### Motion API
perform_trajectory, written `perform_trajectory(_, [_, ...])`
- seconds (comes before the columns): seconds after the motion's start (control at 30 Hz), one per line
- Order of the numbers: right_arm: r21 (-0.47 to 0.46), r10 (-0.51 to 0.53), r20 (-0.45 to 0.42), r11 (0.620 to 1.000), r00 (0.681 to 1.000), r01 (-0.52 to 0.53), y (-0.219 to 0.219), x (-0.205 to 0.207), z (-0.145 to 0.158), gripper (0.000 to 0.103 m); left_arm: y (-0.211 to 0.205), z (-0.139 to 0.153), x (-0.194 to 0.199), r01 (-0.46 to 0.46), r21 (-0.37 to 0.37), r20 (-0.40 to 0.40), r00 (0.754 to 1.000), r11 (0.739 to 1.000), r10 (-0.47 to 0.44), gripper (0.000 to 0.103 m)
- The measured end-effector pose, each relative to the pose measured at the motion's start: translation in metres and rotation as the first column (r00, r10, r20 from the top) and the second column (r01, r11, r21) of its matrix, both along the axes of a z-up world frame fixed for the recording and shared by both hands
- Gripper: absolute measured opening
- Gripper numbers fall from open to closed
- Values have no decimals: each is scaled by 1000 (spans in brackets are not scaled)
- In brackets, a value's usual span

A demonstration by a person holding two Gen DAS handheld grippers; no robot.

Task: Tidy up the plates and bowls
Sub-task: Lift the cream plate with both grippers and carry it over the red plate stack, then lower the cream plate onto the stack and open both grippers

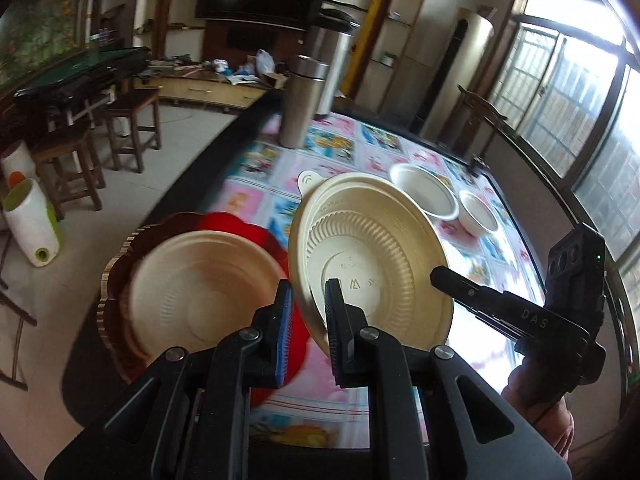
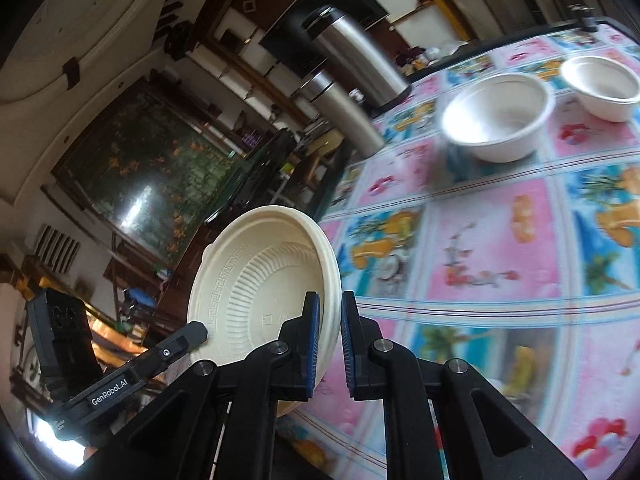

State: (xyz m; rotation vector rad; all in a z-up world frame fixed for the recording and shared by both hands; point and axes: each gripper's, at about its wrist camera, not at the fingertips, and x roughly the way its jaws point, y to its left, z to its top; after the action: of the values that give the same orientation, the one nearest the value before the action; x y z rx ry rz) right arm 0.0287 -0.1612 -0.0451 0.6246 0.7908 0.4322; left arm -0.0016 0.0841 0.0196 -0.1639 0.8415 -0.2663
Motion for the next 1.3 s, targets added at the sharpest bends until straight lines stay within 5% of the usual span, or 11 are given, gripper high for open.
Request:
perform_trajectory(0.47, [-40, 160, -38, 986, 986, -162, 93, 38, -17, 11, 69, -27, 5, -157, 34, -76, 984, 987, 159, 14])
perform_trajectory(1.0, [-85, 173, -87, 980, 981, -181, 112, 50, -41, 11, 82, -60, 16, -172, 53, -172, 969, 984, 179, 14])
perform_trajectory(1.3, [-110, 168, -88, 978, 982, -177, 115, 54, -48, 11, 87, -59, 17, -190, 102, -150, 967, 976, 204, 14])
